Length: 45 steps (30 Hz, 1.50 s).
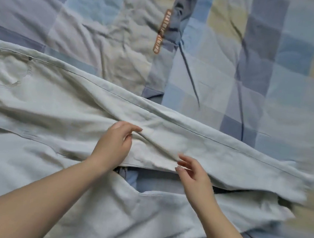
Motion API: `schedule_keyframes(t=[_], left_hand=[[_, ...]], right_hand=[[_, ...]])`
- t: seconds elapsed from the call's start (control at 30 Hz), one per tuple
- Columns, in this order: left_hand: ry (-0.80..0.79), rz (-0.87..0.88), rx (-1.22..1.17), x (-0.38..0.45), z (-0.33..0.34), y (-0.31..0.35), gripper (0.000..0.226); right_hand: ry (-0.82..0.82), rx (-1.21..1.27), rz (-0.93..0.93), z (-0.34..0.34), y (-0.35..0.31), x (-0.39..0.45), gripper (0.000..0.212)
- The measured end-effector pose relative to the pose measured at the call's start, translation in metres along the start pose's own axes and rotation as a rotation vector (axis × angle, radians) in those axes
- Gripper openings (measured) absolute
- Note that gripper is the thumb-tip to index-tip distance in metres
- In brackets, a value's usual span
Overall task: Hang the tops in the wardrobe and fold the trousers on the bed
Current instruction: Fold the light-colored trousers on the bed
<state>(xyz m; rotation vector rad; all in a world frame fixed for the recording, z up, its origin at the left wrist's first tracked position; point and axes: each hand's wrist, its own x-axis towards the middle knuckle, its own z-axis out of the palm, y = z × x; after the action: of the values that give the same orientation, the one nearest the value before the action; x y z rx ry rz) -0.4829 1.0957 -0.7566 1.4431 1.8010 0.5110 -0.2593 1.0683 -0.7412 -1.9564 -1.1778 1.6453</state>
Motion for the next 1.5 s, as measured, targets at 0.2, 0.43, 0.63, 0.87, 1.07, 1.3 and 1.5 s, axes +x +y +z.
schedule_keyframes(t=[0.2,0.43,0.63,0.87,1.07,1.3,1.5], left_hand=[[-0.255,0.082,0.053,-0.001,0.133,0.096,0.033],[-0.518,0.223,0.206,0.003,0.276,0.199,0.032],[-0.531,0.306,0.268,0.019,0.388,0.28,0.035],[-0.596,0.39,0.455,0.034,0.463,0.322,0.044],[-0.599,0.542,0.498,0.042,0.469,0.334,0.023],[-0.403,0.537,0.261,0.074,0.421,0.372,0.029],[-0.245,0.542,0.352,0.102,0.399,0.399,0.017]], right_hand=[[0.237,0.038,0.129,-0.148,0.097,-0.019,0.026],[0.525,0.076,0.291,-0.297,0.193,-0.023,0.04],[0.427,0.003,0.302,-0.369,0.238,0.011,0.061],[0.348,0.051,0.086,-0.382,0.259,0.044,0.031],[0.372,0.121,-0.132,-0.39,0.258,0.041,0.013],[0.056,-0.362,-0.053,-0.403,0.252,0.048,0.032],[0.228,-0.5,-0.213,-0.415,0.235,0.045,0.017]])
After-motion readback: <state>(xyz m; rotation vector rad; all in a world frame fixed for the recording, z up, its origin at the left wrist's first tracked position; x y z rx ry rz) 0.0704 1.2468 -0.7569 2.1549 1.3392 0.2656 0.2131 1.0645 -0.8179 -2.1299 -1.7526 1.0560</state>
